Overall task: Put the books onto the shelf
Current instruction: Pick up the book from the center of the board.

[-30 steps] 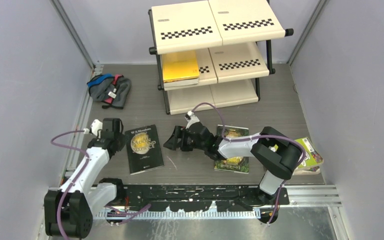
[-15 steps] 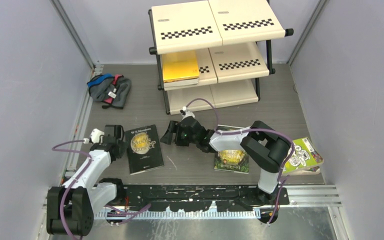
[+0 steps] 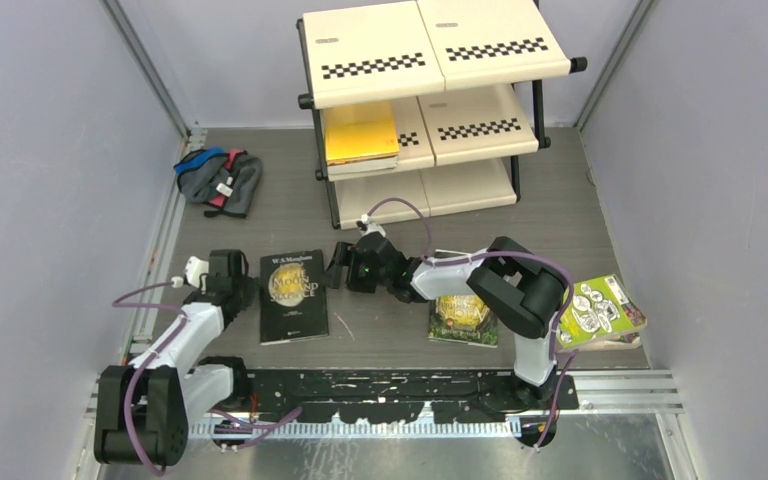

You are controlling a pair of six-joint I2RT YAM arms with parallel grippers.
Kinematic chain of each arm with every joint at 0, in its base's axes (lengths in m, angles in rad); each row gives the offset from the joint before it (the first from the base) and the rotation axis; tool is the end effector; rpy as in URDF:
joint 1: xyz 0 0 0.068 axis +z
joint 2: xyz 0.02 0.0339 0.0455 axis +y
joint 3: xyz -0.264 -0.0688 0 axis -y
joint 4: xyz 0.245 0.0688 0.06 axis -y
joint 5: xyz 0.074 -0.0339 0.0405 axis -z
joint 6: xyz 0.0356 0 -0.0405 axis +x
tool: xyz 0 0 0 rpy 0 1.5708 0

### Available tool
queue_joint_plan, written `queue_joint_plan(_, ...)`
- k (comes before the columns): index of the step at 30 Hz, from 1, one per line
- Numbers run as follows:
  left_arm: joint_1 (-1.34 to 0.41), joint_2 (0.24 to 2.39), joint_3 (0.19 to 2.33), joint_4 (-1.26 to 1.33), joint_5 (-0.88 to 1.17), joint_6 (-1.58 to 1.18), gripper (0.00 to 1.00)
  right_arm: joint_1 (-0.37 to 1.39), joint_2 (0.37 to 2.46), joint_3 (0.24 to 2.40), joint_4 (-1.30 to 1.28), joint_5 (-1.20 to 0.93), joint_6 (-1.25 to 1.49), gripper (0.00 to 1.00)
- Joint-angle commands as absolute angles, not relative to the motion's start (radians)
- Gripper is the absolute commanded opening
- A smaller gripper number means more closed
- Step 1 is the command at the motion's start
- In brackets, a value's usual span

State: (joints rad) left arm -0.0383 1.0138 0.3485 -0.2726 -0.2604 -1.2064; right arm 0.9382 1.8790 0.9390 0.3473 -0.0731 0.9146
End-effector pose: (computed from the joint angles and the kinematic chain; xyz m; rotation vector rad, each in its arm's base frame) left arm 0.1746 0.0025 0.1462 -1.4524 2.0050 -0.2090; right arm 0.2249 0.3111 0.1414 -0.0748 2.3935 1.0712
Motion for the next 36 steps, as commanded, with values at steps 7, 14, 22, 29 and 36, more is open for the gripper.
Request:
queue_joint_plan(7, -0.063, 0.992, 0.264, -0.254, -0.118, -1.203, 0.13, 0.962, 1.923, 0.935, 0.303, -0.075, 0.942, 0.77)
queue_joint_plan(14, -0.108, 0.918, 0.231, -0.295, -0.107, -1.200, 0.13, 1.014, 1.960, 0.908, 0.331, -0.058, 0.997, 0.77)
queue_joint_plan(22, -0.165, 0.844, 0.210, -0.335, -0.100, -1.198, 0.13, 1.062, 2.016, 0.835, 0.466, -0.048, 1.095, 0.77)
queue_joint_plan(29, -0.179, 0.806, 0.173, -0.343, -0.051, -1.181, 0.13, 1.062, 2.067, 0.734, 0.838, -0.119, 1.202, 0.75)
queue_joint_plan(36, -0.197, 0.746, 0.175, -0.352, -0.005, -1.170, 0.13, 1.062, 2.050, 0.704, 0.934, -0.143, 1.194, 0.73)
